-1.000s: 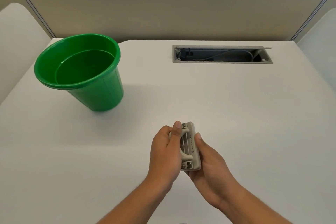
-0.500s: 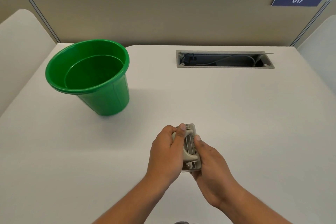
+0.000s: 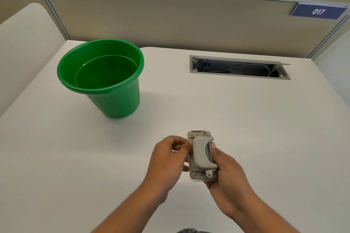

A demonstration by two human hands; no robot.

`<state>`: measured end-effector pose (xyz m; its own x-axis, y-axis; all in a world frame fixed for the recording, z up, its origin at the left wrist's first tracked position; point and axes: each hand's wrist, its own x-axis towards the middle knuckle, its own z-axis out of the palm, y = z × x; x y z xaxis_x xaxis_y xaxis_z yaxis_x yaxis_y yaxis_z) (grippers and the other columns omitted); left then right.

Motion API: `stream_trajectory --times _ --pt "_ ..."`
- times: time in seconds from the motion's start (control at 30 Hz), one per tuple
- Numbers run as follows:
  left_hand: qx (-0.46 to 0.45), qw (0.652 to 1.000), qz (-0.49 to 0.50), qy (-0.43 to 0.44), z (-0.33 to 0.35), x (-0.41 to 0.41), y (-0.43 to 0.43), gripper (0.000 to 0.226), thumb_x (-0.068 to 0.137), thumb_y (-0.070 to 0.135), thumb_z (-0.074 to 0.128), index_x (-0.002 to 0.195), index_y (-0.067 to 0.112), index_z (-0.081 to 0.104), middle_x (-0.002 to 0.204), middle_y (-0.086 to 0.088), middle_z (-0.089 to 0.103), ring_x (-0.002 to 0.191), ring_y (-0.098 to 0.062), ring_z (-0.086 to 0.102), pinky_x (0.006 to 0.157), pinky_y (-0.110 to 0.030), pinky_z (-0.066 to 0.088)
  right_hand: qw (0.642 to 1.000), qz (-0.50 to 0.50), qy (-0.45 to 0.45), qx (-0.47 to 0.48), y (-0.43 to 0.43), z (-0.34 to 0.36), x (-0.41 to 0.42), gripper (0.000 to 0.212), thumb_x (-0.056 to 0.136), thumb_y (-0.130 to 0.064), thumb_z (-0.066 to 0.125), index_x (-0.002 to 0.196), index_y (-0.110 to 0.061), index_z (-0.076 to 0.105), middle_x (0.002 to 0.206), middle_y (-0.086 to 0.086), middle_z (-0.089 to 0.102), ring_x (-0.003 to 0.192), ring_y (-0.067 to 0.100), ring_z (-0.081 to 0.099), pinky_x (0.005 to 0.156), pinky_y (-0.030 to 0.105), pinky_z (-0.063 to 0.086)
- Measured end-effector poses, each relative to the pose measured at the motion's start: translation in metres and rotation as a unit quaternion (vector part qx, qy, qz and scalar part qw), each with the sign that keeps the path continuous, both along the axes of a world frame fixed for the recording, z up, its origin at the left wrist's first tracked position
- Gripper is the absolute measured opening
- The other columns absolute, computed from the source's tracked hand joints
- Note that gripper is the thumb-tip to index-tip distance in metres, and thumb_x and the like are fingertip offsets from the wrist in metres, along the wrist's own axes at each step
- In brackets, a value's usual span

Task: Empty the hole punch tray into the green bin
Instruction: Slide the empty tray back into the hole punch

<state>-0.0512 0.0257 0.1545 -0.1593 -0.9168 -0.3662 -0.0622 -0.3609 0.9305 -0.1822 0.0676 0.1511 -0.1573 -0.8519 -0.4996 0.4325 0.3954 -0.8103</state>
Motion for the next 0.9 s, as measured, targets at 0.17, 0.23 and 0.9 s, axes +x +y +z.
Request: stream_trajectory --times 0.17,0.23,0.9 --pt "0.002 0.999 -0.017 0.034 0.001 -0.001 0.004 0.018 0.092 0.019 0.063 0.086 0.018 0.081 0.084 -0.008 0.079 0.079 -0.027 0.074 0.070 -0.036 0.062 0.999 0.001 0.035 0.004 0.000 0.000 -0.003 0.038 0.095 -0.035 0.048 0.105 -0.013 0.078 0.109 0.020 0.076 0.106 0.041 0.069 0.078 0.041 0.051" --pt "0.005 0.999 -0.027 0.038 0.000 0.000 0.004 0.020 0.093 0.018 0.062 0.090 0.019 0.081 0.085 -0.007 0.080 0.081 -0.029 0.075 0.077 -0.039 0.062 0.999 0.001 0.044 -0.002 0.000 0.003 -0.005 0.039 0.085 -0.038 0.055 0.101 -0.013 0.079 0.106 0.020 0.077 0.094 0.032 0.072 0.073 0.038 0.052" --pt "0.017 0.997 -0.028 0.070 -0.006 -0.008 -0.001 0.020 0.092 0.016 0.064 0.082 0.008 0.079 0.077 -0.018 0.075 0.064 -0.019 0.067 0.060 -0.026 0.056 0.998 -0.022 0.053 0.032 -0.001 0.002 -0.016 0.028 0.093 -0.019 0.056 0.100 -0.002 0.077 0.105 0.027 0.075 0.105 0.049 0.067 0.085 0.049 0.053"
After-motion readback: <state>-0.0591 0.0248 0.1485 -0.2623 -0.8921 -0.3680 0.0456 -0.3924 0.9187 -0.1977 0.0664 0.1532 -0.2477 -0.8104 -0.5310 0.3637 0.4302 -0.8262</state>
